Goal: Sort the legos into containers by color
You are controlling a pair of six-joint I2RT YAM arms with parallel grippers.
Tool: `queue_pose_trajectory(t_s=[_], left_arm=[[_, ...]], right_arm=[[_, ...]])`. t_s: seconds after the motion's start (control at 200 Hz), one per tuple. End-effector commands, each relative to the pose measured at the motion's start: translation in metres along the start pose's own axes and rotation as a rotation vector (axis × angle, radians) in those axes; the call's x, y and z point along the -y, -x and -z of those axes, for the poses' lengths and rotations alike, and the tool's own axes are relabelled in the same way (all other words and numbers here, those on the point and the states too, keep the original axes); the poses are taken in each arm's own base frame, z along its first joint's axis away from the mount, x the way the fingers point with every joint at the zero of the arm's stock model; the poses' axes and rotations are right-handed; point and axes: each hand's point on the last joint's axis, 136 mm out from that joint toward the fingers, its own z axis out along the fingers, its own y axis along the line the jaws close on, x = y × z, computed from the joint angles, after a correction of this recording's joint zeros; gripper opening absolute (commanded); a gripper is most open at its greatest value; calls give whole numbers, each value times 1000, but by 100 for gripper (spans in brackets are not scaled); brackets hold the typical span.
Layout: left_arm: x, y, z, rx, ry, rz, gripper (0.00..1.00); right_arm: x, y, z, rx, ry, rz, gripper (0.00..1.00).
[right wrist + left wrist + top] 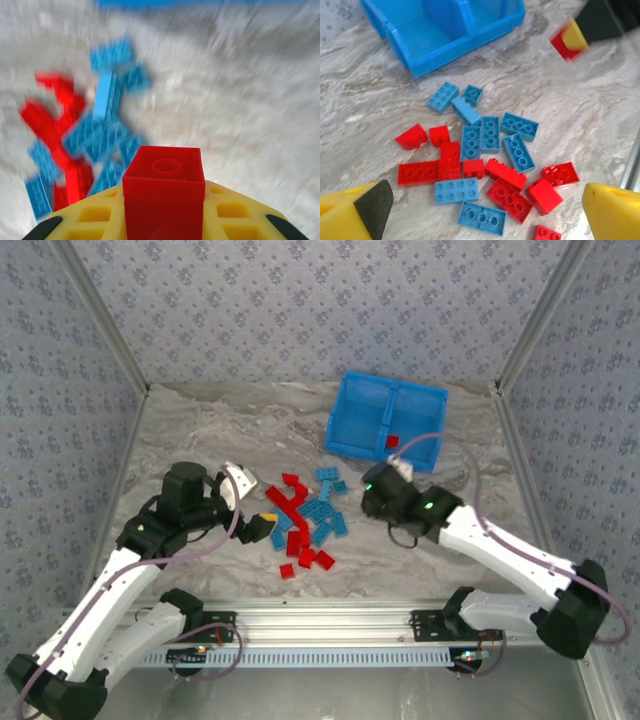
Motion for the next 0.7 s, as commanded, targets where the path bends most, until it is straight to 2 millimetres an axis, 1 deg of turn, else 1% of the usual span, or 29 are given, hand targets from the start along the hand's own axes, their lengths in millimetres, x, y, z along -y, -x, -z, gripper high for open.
queue_pose_trajectory(t_s=[0.0,0.055,0.095,0.115,0.125,0.13,0.135,0.15,0.16,0.18,0.19,0.21,0.22,0.23,0.24,0.255,0.28,0.29,0.34,0.375,0.405,0.42,0.425,0.435,0.485,0.54,0.61,0.695], left_arm=[[17,29,12,120,-86,-33,99],[17,29,13,123,-82,-41,99],[16,28,13,124,-78,-42,99],[16,28,13,125,-76,-44,99],[16,28,13,124,-76,-42,99],[16,28,13,124,-76,-42,99],[16,28,13,124,-75,-41,99],[16,27,13,123,-72,-40,99],[15,27,13,122,-71,-39,99],[15,26,13,122,-68,-36,99],[15,26,13,120,-68,-36,99],[15,25,13,119,-66,-33,99],[15,25,13,118,-66,-32,99],[14,25,13,119,-64,-32,99],[14,25,12,117,-61,-31,99],[13,25,12,117,-57,-29,99],[11,25,12,113,-48,-26,99],[11,24,12,112,-45,-25,99],[7,24,12,109,-25,-22,99],[6,24,12,108,-18,-24,99],[7,24,13,110,-17,-26,99],[6,24,13,110,-16,-27,99],[6,24,13,110,-15,-27,99],[6,25,13,113,-14,-28,99],[6,25,14,119,-10,-27,99],[5,25,14,123,0,-25,99],[3,24,15,121,12,-20,99],[0,21,14,116,26,-17,99]], right_arm=[[29,60,4,117,-73,38,26],[37,86,-4,139,-80,3,27],[43,105,-10,147,-94,12,27],[47,115,-18,138,-106,2,27],[49,116,-19,136,-112,0,27],[52,117,-25,122,-119,-2,27],[52,117,-25,122,-119,-2,27],[48,129,-24,135,-108,-5,27],[50,136,-28,132,-113,-6,27],[51,141,-32,127,-118,-9,27],[54,147,-36,128,-125,-13,27],[56,153,-41,125,-132,-18,27],[58,157,-47,115,-136,-23,27],[59,157,-50,109,-138,-24,27],[58,162,-51,111,-134,-28,27],[59,166,-61,96,-138,-31,27],[61,171,-67,90,-140,-38,27],[63,174,-75,80,-146,-44,27],[66,181,-94,58,-156,-62,27],[69,182,-113,32,-169,-74,26],[72,182,-124,16,-179,-86,26],[72,180,-131,4,-183,-92,26],[74,179,-136,-5,-186,-95,26],[74,178,-138,-9,-187,-96,26],[80,173,-163,-47,-211,-113,27],[87,170,-181,-76,-232,-126,27],[96,159,-205,-130,-263,-133,27],[100,151,-219,-164,-280,-126,27]])
